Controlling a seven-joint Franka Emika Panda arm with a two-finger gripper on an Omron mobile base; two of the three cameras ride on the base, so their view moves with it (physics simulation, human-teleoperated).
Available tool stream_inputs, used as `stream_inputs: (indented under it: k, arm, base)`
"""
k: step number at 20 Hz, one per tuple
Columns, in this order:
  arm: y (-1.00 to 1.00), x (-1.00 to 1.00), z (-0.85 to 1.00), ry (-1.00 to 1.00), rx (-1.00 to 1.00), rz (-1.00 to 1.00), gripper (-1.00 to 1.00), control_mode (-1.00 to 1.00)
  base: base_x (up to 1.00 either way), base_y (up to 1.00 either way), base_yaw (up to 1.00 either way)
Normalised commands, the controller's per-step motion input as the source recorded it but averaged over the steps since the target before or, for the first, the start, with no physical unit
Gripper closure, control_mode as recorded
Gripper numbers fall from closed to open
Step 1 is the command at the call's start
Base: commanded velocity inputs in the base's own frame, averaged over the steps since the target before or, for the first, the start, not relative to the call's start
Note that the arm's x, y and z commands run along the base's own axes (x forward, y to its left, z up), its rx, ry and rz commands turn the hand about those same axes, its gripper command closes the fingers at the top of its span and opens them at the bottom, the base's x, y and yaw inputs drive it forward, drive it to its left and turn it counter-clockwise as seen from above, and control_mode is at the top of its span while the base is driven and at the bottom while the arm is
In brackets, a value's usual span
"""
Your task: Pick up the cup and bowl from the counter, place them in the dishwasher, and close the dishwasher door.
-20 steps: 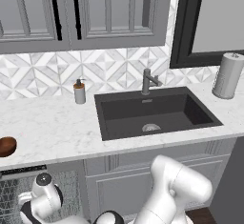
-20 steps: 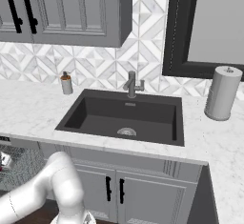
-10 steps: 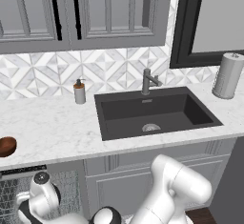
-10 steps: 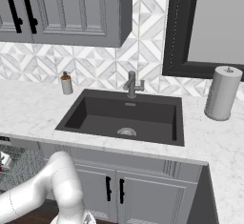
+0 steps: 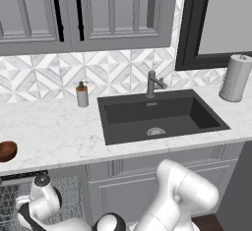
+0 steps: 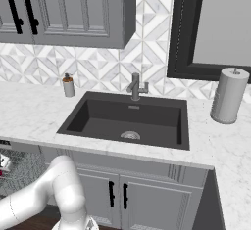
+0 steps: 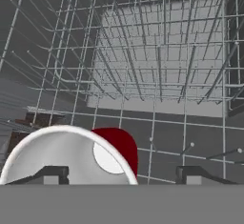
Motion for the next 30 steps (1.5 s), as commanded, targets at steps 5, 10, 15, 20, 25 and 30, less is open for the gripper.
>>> stream_inputs:
  k: [5, 10, 15, 20, 25, 30]
  arm:
    - [0.0, 0.0, 0.5, -0.06, 0.0, 0.0, -1.0, -1.0]
    - [0.0, -0.06, 0.8, -0.16, 0.05, 0.0, -1.0, -1.0]
    - [0.0, -0.07, 0.91, -0.14, 0.14, 0.0, -1.0, -1.0]
    - [0.0, 0.0, 1.0, -0.1, 0.21, -0.01, -1.0, -1.0]
    - [0.0, 0.0, 0.99, -0.07, 0.23, -0.05, -1.0, -1.0]
    - [-0.05, 0.01, 1.0, -0.01, 0.16, -0.06, -1.0, -1.0]
  base:
    - [0.0, 0.0, 0.0]
    - [0.0, 0.0, 0.0]
    - [0.0, 0.0, 0.0]
    - [0.0, 0.0, 0.0]
    - [0.0, 0.0, 0.0]
    - [0.0, 0.0, 0.0]
